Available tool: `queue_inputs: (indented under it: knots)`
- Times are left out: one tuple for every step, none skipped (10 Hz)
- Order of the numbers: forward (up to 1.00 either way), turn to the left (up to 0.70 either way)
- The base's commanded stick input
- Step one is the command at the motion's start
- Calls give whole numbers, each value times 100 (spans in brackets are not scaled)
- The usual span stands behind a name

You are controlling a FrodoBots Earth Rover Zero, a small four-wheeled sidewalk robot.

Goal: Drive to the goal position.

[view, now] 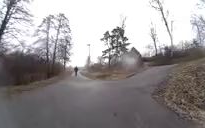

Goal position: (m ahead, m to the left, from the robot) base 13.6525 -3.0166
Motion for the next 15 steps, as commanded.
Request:
queue_inputs:
  knots:
    - [70,0]
    - [70,0]
    - [70,0]
    - [70,0]
    - [70,0]
    - [70,0]
    - [70,0]
    - [70,0]
    - [70,0]
    - [70,0]
    - [70,0]
    - [70,0]
    - [70,28]
    - [70,18]
    - [70,3]
